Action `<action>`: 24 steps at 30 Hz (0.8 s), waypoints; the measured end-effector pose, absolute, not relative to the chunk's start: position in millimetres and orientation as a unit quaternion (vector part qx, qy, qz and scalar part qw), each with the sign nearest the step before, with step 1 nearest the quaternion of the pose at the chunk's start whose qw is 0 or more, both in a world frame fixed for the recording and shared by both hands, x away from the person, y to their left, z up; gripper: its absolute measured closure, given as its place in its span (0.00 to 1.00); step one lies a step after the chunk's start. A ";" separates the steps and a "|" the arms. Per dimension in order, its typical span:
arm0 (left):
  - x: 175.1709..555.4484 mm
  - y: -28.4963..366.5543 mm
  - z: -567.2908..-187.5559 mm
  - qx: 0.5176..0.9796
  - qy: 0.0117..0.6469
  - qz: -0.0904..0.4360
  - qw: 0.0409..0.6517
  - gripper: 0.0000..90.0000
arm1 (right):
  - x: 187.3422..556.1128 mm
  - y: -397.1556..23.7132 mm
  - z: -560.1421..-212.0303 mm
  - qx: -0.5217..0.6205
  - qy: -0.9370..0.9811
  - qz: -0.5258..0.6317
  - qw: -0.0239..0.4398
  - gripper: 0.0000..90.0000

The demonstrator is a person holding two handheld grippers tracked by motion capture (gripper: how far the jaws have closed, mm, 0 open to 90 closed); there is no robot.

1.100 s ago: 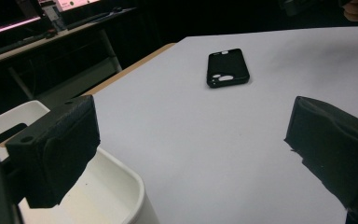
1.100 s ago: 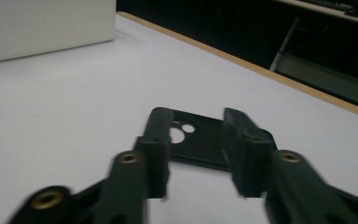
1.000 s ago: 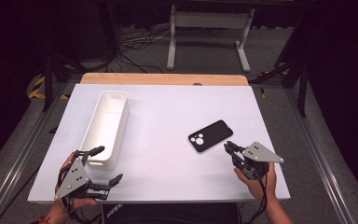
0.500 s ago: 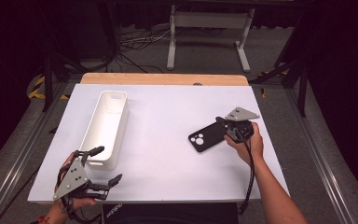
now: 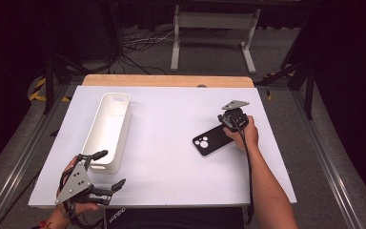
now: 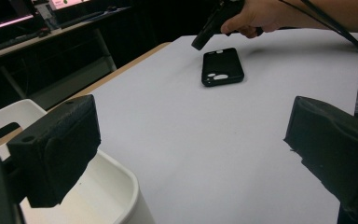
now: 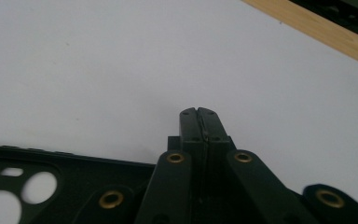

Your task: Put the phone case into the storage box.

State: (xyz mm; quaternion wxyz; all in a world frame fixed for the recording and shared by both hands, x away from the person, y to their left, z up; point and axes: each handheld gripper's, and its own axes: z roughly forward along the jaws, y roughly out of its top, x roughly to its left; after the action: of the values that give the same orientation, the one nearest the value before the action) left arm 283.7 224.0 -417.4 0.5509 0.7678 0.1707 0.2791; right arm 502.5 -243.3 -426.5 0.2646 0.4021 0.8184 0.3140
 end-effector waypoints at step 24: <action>285.7 222.5 -418.4 0.773 0.167 0.275 0.546 0.05 | 511.5 -257.3 -444.5 0.430 0.827 0.268 0.244 1.00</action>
State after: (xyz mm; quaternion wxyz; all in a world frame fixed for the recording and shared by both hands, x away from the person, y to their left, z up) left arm 285.7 222.5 -418.4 0.5463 0.7731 0.1675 0.2753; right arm 511.5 -257.3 -444.5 0.2443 0.4302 0.8268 0.2677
